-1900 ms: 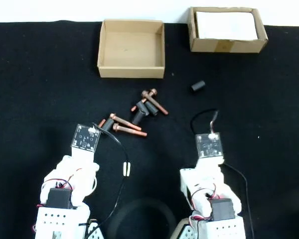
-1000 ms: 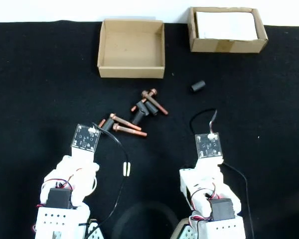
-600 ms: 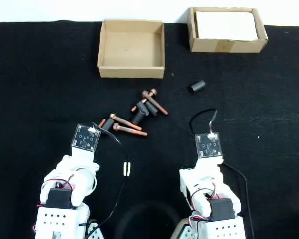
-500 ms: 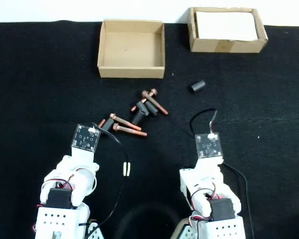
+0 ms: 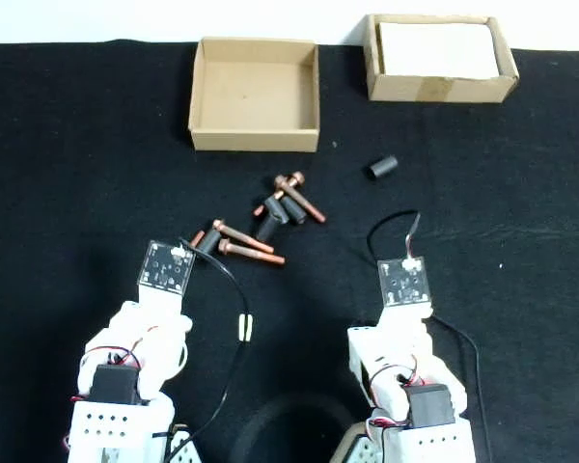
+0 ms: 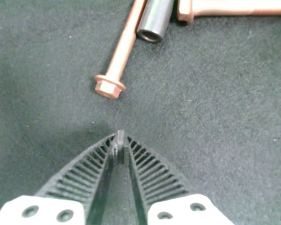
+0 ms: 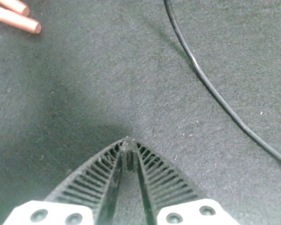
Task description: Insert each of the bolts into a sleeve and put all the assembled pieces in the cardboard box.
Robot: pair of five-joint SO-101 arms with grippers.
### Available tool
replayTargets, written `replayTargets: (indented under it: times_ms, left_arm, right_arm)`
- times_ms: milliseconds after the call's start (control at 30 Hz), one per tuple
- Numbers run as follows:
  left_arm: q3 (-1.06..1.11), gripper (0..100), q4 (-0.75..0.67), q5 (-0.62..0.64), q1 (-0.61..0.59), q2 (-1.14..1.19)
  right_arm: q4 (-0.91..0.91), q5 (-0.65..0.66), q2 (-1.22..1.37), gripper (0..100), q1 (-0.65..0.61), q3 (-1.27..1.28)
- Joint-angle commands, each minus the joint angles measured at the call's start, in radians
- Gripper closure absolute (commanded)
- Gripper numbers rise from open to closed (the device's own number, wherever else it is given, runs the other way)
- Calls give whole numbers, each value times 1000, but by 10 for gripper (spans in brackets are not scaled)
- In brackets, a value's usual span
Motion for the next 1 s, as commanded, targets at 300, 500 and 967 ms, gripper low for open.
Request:
replayTargets:
  times_ms: [300, 500, 967]
  left_arm:
    - [22, 991, 3, -5, 8, -7]
    - [22, 991, 3, -5, 8, -7]
    - [22, 991, 3, -5, 8, -7]
  right_arm:
    - [2, 5, -2, 991, -4, 128]
    - [-25, 11, -2, 990, -27, 127]
    - [-142, 169, 119, 866, -16, -602]
